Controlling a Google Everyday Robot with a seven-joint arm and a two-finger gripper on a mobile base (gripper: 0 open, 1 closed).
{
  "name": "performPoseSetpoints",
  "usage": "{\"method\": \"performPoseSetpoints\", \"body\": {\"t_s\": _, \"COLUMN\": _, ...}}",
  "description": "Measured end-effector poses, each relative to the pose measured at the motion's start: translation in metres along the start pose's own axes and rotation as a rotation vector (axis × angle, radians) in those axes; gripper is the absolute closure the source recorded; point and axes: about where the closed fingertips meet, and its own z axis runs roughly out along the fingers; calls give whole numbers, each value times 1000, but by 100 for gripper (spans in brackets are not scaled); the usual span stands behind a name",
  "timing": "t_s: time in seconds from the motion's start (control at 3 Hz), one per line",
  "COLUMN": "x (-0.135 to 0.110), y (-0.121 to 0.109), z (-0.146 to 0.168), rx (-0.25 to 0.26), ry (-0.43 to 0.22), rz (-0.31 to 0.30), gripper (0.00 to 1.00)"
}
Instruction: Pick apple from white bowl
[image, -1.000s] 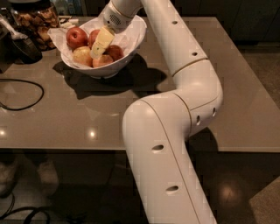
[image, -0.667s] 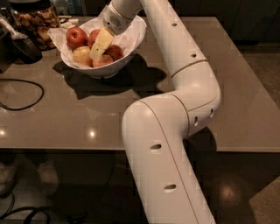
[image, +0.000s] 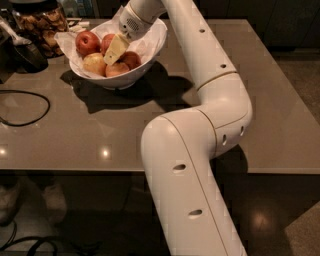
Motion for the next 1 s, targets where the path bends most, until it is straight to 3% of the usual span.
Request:
{"method": "performPoseSetpoints", "body": {"t_s": 0.67, "x": 0, "y": 0, "z": 0, "rx": 0, "ry": 0, "rz": 0, "gripper": 87}}
{"method": "performPoseSetpoints", "body": {"t_s": 1.0, "x": 0, "y": 0, "z": 0, "rx": 0, "ry": 0, "rz": 0, "gripper": 100}}
